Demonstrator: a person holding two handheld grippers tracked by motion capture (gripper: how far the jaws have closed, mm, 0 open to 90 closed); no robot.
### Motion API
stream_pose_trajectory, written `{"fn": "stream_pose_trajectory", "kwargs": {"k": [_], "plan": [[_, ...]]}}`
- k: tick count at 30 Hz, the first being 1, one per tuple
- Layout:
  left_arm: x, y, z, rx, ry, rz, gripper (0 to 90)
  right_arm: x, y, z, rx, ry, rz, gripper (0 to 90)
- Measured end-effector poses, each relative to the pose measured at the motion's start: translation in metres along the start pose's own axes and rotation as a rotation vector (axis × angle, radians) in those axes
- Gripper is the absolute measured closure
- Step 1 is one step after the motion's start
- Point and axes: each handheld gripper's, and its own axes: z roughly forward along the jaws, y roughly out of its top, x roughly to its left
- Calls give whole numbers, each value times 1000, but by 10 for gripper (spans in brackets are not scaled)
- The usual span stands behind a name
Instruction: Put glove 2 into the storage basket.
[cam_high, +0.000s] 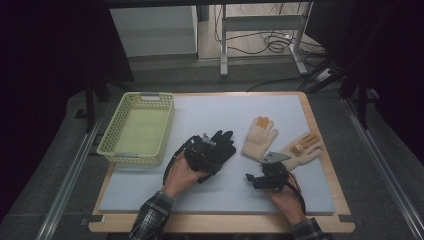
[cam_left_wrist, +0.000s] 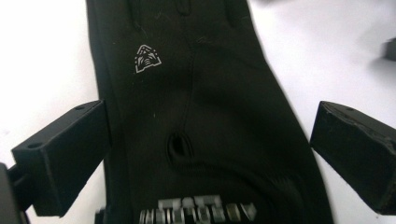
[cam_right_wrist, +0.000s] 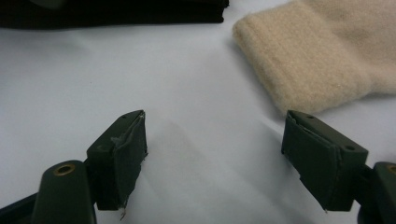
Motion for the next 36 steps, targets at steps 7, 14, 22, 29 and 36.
{"fn": "stream_pose_trajectory", "kwargs": {"k": [7, 14, 22, 29, 36], "plan": [[16, -7, 14, 26, -8, -52, 0, 0, 0, 0, 0, 0, 0, 221], [8, -7, 10, 38, -14, -41, 77, 0, 0, 0, 1, 0, -1, 221], [-3, -2, 1, 62, -44, -11, 462, 0, 0, 0, 1, 0, 0, 221], [4, -1, -3, 37, -40, -27, 647, 0, 0, 0, 1, 0, 0, 221], [14, 11, -25, -4, -3, -53, 641, 0, 0, 0, 1, 0, 0, 221]]}}
